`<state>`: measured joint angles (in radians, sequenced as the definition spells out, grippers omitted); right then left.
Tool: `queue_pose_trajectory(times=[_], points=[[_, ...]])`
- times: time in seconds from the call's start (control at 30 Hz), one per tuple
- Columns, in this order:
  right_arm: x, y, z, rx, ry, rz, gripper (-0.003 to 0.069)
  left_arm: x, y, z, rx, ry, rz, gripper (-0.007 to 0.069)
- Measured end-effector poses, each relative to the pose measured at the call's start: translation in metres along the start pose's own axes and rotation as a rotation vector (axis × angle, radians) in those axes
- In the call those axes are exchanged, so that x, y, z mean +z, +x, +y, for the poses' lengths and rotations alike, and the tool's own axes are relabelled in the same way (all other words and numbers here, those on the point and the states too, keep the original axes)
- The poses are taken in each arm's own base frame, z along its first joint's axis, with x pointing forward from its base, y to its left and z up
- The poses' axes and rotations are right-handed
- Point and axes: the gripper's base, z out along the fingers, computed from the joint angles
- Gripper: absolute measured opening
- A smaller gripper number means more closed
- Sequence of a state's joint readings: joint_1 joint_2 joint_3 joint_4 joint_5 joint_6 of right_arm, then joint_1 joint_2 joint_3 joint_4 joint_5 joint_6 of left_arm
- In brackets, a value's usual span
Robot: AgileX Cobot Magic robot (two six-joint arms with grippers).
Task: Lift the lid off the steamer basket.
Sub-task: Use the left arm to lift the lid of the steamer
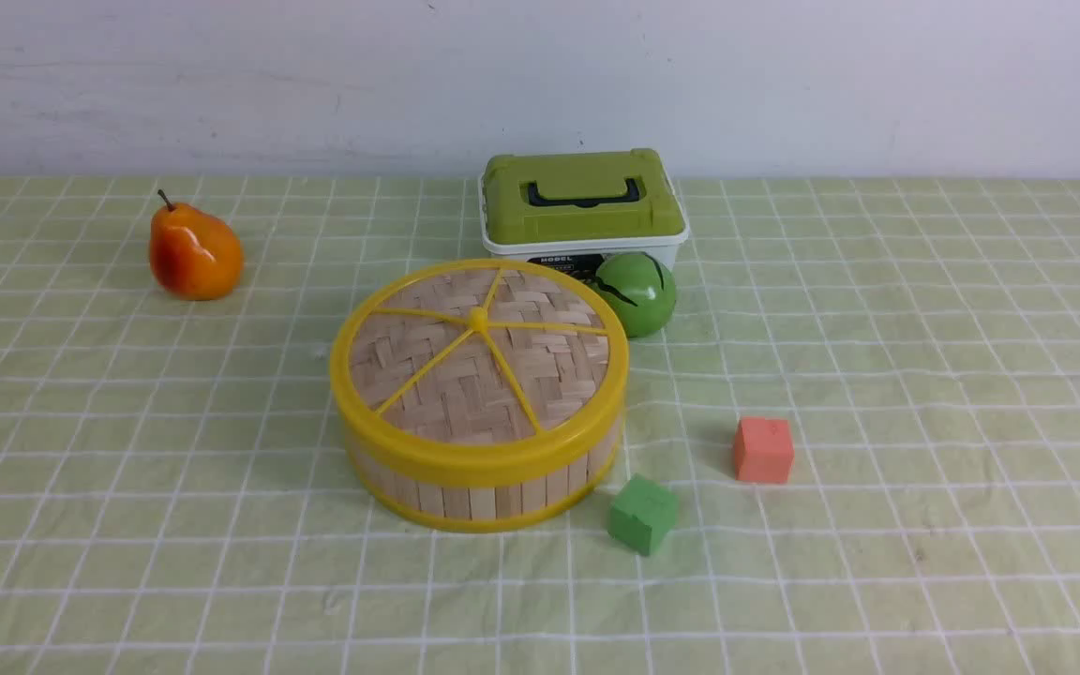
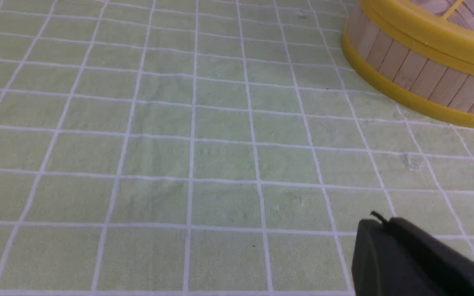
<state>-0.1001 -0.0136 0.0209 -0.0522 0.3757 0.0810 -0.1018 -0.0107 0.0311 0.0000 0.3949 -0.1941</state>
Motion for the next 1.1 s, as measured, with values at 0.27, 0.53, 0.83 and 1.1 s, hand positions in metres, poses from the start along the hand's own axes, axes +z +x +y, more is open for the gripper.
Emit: queue_pose_trajectory(times=[0.27, 0.53, 0.83, 1.1], points=[[0.0000, 0.0000, 0.0000, 0.000, 0.000, 0.000, 0.0241, 0.0000, 0.0000, 0.0000, 0.000, 0.000, 0.000, 0.0019], [0.0000, 0.0000, 0.0000, 0.000, 0.000, 0.000, 0.0241, 0.0000, 0.0000, 0.0000, 0.000, 0.000, 0.000, 0.0022], [0.0000, 0.0000, 0.0000, 0.000, 0.000, 0.000, 0.0241, 0.0000, -0.0001, 0.0003, 0.019, -0.003, -0.001, 0.0029], [0.0000, 0.0000, 0.0000, 0.000, 0.000, 0.000, 0.0241, 0.0000, -0.0001, 0.0003, 0.020, -0.003, -0.001, 0.0039]])
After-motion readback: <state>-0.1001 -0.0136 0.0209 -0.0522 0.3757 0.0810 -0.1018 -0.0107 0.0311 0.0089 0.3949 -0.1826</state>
